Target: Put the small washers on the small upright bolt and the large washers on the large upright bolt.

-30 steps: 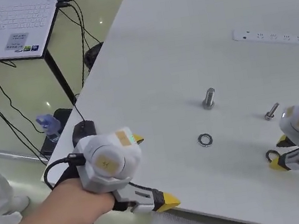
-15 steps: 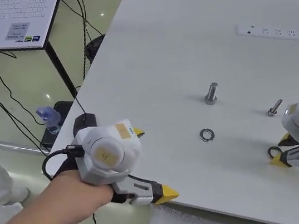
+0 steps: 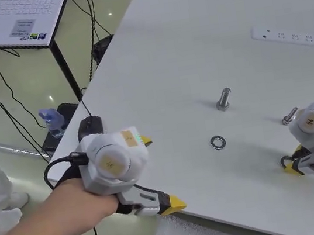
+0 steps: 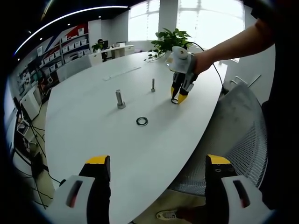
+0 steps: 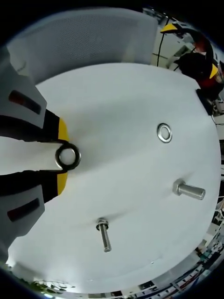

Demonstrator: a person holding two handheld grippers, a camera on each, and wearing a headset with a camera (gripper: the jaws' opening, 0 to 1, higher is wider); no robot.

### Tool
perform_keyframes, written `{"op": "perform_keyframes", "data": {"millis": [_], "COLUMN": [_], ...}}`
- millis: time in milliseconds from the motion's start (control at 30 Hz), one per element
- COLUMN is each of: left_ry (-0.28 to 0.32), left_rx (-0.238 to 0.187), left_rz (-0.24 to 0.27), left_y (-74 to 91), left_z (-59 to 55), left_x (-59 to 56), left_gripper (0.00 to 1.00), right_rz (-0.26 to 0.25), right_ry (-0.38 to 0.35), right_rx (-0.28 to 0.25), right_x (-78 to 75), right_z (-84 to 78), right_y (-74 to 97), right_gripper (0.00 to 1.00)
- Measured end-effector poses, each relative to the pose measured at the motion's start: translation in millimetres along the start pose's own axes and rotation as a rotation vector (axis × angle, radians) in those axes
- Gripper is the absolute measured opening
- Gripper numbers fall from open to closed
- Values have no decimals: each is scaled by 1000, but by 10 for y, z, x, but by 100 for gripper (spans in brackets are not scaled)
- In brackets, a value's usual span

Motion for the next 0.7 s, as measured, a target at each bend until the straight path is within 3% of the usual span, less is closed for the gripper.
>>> {"op": "perform_keyframes", "data": {"millis": [467, 700], "left_ry": [-3, -4], "left_rx": [13, 5], "left_rz": [-9, -8], "left_y": [7, 20], "left_z": [-8, -5], "left_x": [-11, 6], "left_gripper": [80, 79], "right_rz": [12, 25], "right_ry": [-26, -5], "right_rx": [-3, -5], "right_x": [-1, -8], "right_z": [9, 145], "right_y": [28, 169], "right_gripper": [21, 21]}}
Point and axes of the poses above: the centre of the closed fingertips' face, and the gripper's own axes: y roughly backward along the fingers, x roughly to its left, z roughly out of its top, the point moved 7 cm from there along y, roughly backward along the fingers, and after that the axes turned 8 degrees about -x, right-handed, at the moved point
